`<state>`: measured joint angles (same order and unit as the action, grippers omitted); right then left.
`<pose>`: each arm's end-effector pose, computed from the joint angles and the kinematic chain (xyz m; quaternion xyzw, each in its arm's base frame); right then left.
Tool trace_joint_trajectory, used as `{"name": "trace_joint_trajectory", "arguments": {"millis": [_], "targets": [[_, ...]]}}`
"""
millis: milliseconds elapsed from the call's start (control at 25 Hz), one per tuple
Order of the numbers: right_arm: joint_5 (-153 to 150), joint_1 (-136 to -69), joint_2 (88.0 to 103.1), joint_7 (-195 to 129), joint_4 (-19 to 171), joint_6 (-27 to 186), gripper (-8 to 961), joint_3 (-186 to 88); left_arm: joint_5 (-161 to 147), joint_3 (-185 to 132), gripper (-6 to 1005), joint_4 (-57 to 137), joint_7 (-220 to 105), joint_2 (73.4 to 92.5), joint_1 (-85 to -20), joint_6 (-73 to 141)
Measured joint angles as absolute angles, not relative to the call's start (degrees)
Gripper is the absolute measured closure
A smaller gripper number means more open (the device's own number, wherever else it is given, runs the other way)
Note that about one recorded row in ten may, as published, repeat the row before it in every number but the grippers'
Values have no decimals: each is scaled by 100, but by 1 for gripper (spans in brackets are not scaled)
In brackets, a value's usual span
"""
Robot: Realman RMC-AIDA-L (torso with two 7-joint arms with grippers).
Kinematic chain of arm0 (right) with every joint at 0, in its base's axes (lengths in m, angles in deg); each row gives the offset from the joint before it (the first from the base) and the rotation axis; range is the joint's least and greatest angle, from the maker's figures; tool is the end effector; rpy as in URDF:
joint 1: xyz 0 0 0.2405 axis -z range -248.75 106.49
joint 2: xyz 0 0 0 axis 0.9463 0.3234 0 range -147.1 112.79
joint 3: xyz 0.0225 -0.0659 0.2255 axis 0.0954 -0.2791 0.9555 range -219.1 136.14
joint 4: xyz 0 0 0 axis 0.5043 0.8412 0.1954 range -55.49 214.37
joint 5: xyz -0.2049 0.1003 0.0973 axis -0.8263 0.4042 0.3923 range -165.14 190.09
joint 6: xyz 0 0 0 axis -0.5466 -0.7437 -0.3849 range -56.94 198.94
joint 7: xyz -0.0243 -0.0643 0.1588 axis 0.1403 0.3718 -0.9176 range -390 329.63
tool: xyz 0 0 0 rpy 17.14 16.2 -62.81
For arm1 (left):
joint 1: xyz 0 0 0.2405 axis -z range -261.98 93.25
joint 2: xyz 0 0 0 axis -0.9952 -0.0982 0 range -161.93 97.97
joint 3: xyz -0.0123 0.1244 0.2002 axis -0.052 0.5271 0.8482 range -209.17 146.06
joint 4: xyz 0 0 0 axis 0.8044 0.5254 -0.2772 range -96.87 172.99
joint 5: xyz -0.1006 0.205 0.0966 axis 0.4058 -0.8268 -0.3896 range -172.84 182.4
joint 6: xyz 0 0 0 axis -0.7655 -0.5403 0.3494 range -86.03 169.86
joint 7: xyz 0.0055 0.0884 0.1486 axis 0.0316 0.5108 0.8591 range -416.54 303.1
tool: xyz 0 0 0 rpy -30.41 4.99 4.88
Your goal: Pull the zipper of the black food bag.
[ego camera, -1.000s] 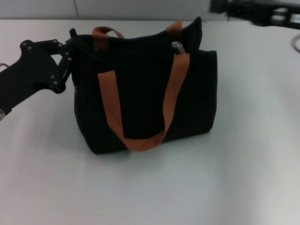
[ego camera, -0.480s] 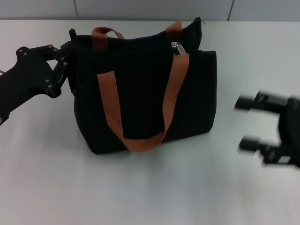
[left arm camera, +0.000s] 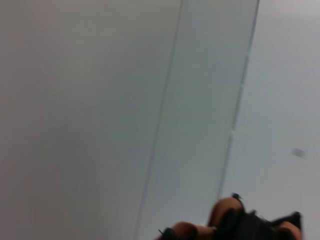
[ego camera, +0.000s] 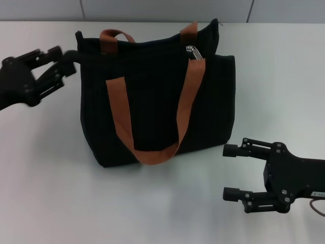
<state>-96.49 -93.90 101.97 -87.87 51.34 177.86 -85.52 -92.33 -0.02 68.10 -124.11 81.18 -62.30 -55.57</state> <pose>0.2611 0.2661 -0.0381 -0.9307 0.1046 0.3493 0.0281 -0.3003 0.3315 0.0589 -0.8700 -0.1913 -0.3800 0.2491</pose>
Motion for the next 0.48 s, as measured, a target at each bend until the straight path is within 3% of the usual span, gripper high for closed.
{"name": "trace_joint_trajectory", "arguments": {"millis": [80, 240, 480], "targets": [[-9649, -9403, 10198, -8724, 5183, 17647, 123, -8552, -9469, -45, 633, 6965, -12986, 7860, -6226, -5942], [-9650, -9467, 10200, -8693, 5284, 17459, 124, -8552, -9449, -315, 500, 6988, -13197, 7713, -6261, -6480], [-9647, -9555, 10202, -8447, 5535, 17352, 124, -8551, -9456, -431, 252, 6993, -13115, 7752, -6280, -7199]]}}
